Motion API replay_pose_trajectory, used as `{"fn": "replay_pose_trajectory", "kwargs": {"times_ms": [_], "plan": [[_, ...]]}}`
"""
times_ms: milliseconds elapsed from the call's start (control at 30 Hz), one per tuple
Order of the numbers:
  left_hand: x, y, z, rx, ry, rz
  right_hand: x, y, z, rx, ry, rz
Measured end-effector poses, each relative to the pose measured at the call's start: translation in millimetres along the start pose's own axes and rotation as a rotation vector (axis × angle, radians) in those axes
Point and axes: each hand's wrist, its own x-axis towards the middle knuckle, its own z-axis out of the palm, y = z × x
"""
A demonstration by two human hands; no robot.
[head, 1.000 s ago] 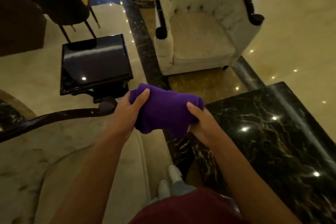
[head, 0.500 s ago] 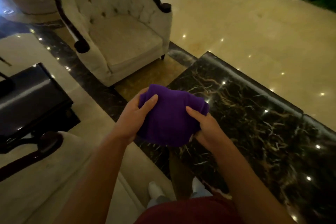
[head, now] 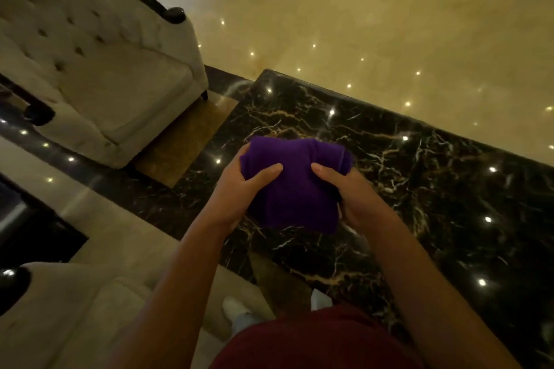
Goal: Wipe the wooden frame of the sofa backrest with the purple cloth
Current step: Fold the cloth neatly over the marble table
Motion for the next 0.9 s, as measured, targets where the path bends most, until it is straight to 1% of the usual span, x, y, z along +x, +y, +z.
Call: {"fn": "replay_pose_trajectory", "kwargs": {"times_ms": [33, 67, 133, 167, 233, 267, 333, 367, 433, 467, 533, 567, 633, 667, 733, 767, 833, 867, 900], "plan": [[3, -2, 25, 0.026, -0.027, -0.003, -12, -1, -24, 0.018, 0.031, -0.011], [4, -5, 24, 0.033, -0.006, -0.001, -11, -1, -22, 0.01, 0.041, -0.003], [8, -11, 76, 0.063, -0.043, 0.008, -38, -1, -68, 0.075, 0.136, -0.039], [9, -16, 74, 0.079, -0.002, 0.02, -36, 0, -66, 0.073, 0.149, -0.03], [10, -23, 122, 0.149, -0.052, 0.052, -67, 2, -108, 0.097, 0.257, -0.057], [10, -28, 119, 0.194, -0.021, 0.048, -68, 2, -105, 0.066, 0.259, -0.035], [12, -33, 164, 0.277, -0.118, 0.079, -105, 5, -144, 0.041, 0.352, -0.043], [16, -37, 161, 0.313, -0.11, 0.07, -105, 5, -145, 0.002, 0.335, -0.016], [23, -44, 205, 0.378, -0.28, 0.064, -141, 15, -179, -0.021, 0.448, -0.032], [25, -48, 203, 0.397, -0.286, 0.043, -142, 17, -178, -0.049, 0.455, -0.026], [28, -57, 252, 0.404, -0.405, 0.041, -174, 24, -216, -0.031, 0.572, -0.05], [34, -58, 253, 0.406, -0.415, 0.045, -173, 23, -219, -0.031, 0.569, -0.044], [26, -74, 295, 0.41, -0.489, 0.014, -203, 36, -250, -0.029, 0.63, -0.003], [27, -74, 294, 0.411, -0.492, 0.018, -202, 32, -249, -0.014, 0.643, 0.002], [22, -89, 332, 0.405, -0.51, -0.002, -221, 37, -288, -0.009, 0.703, 0.022], [21, -90, 332, 0.406, -0.512, -0.006, -220, 37, -291, -0.023, 0.701, 0.015], [16, -106, 368, 0.42, -0.512, -0.04, -233, 46, -332, -0.018, 0.7, 0.042], [15, -107, 368, 0.432, -0.509, -0.038, -232, 49, -336, -0.036, 0.716, 0.028], [12, -119, 392, 0.444, -0.491, -0.052, -236, 55, -364, -0.036, 0.72, 0.042]]}}
